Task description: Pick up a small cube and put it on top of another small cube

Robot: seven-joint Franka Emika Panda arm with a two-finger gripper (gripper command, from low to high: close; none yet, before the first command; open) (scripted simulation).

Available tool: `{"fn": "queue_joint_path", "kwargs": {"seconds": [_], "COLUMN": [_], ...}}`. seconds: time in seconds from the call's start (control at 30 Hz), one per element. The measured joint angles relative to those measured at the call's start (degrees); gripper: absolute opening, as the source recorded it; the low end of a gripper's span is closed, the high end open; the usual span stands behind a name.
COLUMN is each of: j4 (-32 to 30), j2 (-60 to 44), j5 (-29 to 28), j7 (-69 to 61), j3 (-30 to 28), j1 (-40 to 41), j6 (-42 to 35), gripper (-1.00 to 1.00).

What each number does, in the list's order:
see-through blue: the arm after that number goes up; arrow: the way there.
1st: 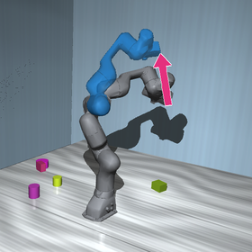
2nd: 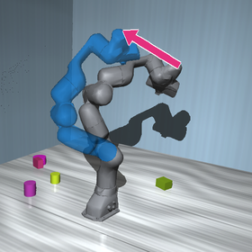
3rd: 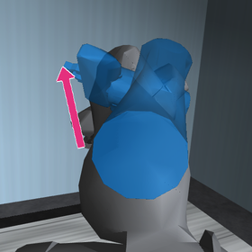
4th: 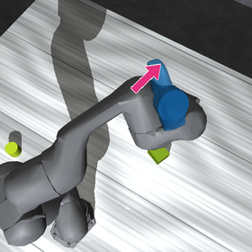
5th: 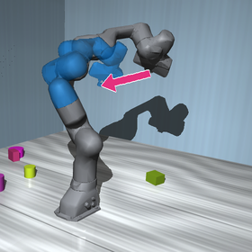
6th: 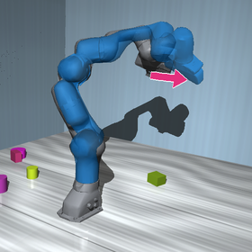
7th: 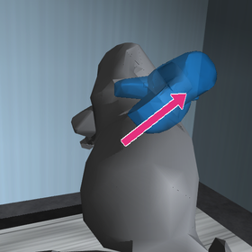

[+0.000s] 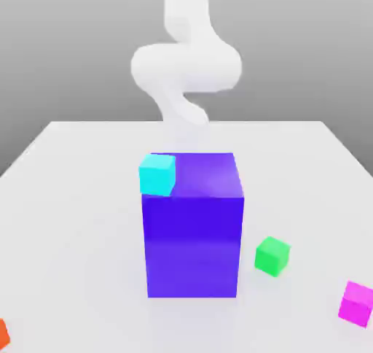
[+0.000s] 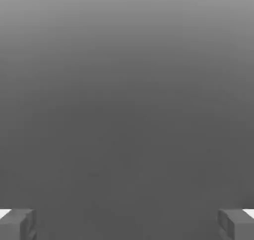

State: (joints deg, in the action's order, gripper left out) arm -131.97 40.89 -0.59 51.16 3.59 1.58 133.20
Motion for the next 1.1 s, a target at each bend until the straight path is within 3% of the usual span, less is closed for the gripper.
{"fn": "queue_joint_path", "kwargs": {"seconds": [0.3,0.6,0.8,1.1], "j4": [-0.7,-1.3,-1.7,-1.7], "j2": [-17.8,-36.0,-48.3,-64.8], "j5": [-4.8,-14.2,-19.9,-22.8], "j7": [21.3,45.6,61.3,78.2], "j3": [13.3,23.1,24.2,21.5], "j1": [4.6,5.0,0.2,-9.3], "j6": [5.3,10.2,13.3,20.9], "gripper": [0.00,0.00,0.00,0.00]}}
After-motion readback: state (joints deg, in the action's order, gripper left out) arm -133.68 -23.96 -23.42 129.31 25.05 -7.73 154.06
